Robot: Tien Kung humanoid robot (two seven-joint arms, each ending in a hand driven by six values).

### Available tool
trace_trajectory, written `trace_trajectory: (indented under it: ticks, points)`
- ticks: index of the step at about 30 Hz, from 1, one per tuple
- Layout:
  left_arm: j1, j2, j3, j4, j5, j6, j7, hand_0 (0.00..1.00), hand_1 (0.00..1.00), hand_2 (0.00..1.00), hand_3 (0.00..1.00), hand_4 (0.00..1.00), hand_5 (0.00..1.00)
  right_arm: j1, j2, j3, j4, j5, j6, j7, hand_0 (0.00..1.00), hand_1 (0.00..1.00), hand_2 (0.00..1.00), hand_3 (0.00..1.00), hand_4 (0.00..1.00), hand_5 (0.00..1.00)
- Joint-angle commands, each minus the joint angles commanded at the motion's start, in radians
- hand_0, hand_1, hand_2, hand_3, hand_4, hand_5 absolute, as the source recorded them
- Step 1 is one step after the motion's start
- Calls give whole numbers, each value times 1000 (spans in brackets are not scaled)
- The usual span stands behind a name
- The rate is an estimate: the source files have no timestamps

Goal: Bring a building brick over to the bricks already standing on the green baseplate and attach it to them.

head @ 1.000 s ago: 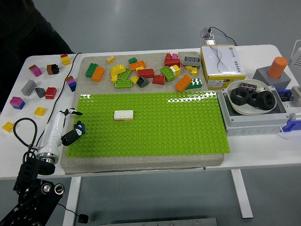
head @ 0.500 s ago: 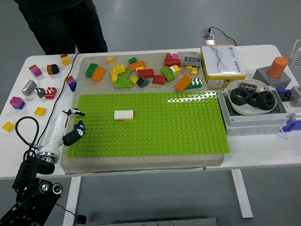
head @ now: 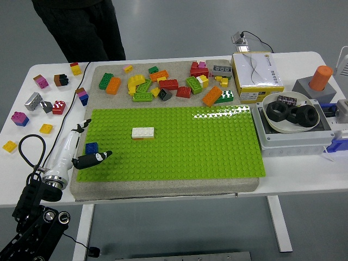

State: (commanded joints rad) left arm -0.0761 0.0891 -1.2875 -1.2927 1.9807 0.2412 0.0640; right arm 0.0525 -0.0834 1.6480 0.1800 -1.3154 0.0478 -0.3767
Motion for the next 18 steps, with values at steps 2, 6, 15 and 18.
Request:
trace_trajectory:
  ticks: [2, 6, 15, 18]
  points:
    - [0, 0, -4, 0, 3, -4, 1, 942, 932, 937, 909, 974, 285, 0, 0, 0, 0, 0, 0, 0, 635, 621, 636, 725, 802, 998]
    - [1, 0, -15, -1, 13, -7, 4, 946, 933, 943, 872, 833, 102, 0, 0, -1, 0, 0, 1, -1, 636, 622, 636, 726, 802, 998]
    - [0, 1, -45, -11, 36, 3, 3, 962, 973, 968, 569, 599, 6, 1, -1, -1, 0, 0, 2, 1, 637, 620, 636, 725, 802, 998]
    - [0, 2, -52, -14, 34, 5, -1, 965, 970, 960, 521, 627, 2, 1, -1, -1, 0, -1, 2, 0, 637, 620, 637, 725, 802, 998]
